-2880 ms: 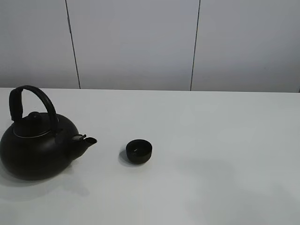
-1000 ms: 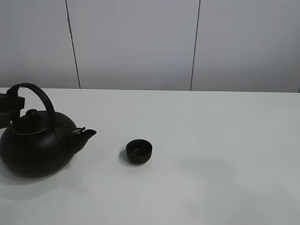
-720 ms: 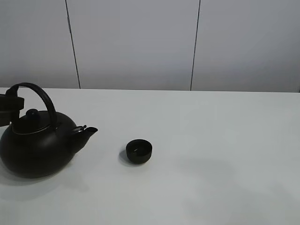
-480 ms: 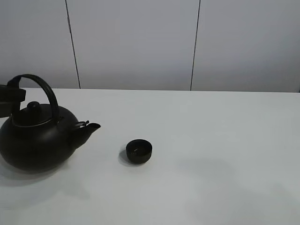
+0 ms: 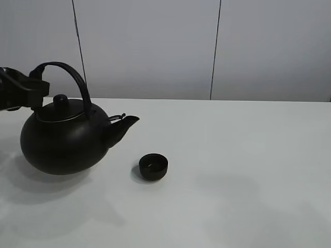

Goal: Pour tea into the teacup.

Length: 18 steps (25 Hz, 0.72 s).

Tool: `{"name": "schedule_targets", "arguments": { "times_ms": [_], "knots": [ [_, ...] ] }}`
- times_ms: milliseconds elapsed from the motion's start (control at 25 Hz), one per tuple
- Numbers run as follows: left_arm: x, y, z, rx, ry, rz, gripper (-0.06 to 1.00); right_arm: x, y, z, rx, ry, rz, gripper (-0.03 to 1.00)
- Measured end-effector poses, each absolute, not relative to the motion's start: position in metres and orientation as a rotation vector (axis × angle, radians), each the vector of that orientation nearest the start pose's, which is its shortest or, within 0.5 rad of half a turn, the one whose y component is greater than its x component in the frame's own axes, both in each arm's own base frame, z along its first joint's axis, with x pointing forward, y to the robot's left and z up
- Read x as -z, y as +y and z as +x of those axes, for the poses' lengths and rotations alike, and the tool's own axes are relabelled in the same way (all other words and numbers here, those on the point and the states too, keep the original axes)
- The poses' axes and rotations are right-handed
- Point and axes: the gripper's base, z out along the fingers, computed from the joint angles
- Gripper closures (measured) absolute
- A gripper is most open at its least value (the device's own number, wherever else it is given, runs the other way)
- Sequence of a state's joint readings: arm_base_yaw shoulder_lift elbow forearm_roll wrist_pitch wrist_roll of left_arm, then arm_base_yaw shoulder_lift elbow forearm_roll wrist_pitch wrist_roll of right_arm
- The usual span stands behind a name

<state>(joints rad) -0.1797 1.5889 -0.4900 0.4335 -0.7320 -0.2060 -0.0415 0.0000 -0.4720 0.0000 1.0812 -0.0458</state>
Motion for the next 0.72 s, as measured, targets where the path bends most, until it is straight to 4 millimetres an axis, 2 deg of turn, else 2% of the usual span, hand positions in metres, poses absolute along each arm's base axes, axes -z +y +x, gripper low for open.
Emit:
{"name": "schedule_targets", "arguments": {
  "times_ms": [240,720],
  "knots": [
    [-0.181,-0.092,0.273,0.256,1.836,0.470,0.82,-0.268,0.000,-0.003,0.053,2.093,-0.004,0.42],
    [-0.180,-0.101,0.271,0.168,1.844,0.466,0.82,-0.268,0.000,-0.003,0.053,2.093,-0.004,0.42]
  ]
}}
